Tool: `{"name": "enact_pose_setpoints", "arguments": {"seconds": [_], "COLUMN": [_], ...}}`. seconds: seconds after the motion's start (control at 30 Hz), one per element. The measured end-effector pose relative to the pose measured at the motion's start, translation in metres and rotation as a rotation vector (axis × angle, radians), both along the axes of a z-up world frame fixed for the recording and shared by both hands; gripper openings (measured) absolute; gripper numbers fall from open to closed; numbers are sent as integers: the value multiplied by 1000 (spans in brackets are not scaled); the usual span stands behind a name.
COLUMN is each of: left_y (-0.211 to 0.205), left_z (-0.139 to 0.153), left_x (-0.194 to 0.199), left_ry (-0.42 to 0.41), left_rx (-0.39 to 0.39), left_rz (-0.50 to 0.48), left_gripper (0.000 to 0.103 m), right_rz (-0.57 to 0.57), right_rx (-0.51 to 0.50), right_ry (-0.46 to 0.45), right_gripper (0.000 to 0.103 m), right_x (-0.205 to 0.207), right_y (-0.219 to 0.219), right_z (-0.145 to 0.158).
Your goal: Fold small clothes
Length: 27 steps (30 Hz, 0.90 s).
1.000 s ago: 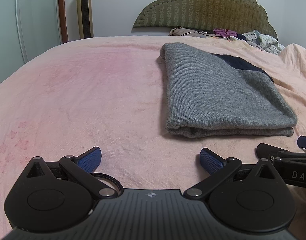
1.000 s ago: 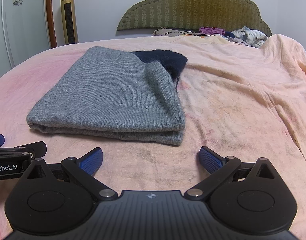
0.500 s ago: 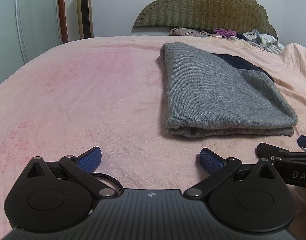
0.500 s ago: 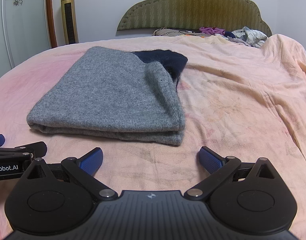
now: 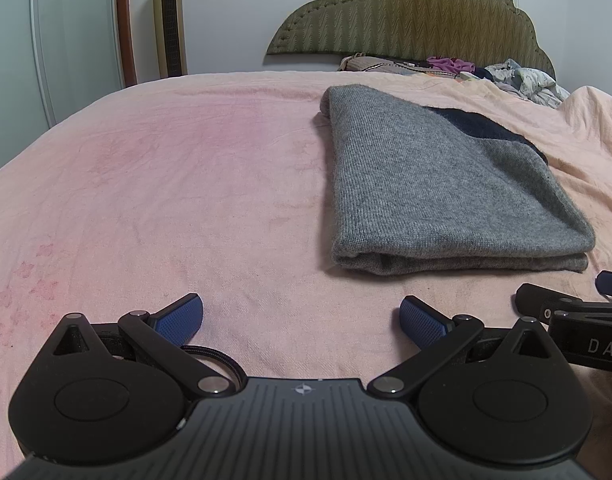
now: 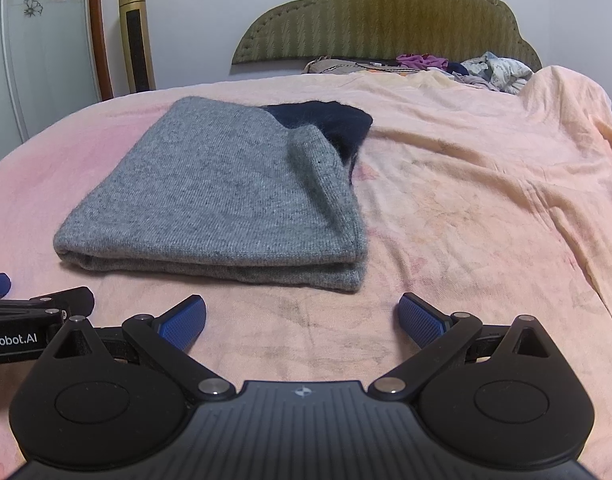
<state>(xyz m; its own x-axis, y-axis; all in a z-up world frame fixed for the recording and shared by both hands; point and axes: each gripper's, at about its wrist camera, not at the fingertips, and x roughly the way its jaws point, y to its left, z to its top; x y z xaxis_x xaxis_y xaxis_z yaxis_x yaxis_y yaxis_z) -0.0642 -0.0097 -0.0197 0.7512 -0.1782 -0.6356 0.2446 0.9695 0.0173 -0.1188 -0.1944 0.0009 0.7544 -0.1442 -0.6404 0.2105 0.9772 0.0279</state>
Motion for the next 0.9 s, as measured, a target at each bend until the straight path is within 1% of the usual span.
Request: {"name": "enact_pose_setpoints", "arguments": {"seconds": [0.9], "left_y": [0], "left_z": [0], "left_x": [0], "left_ry": [0], "left_rx": [1], "left_rz": [0], "left_gripper": [103], "right_rz": [2], "right_rx": [-8], "right_ry": [2], "right_gripper": [103], "right_x": [-1], "right_y": [0], "right_z": [0]}}
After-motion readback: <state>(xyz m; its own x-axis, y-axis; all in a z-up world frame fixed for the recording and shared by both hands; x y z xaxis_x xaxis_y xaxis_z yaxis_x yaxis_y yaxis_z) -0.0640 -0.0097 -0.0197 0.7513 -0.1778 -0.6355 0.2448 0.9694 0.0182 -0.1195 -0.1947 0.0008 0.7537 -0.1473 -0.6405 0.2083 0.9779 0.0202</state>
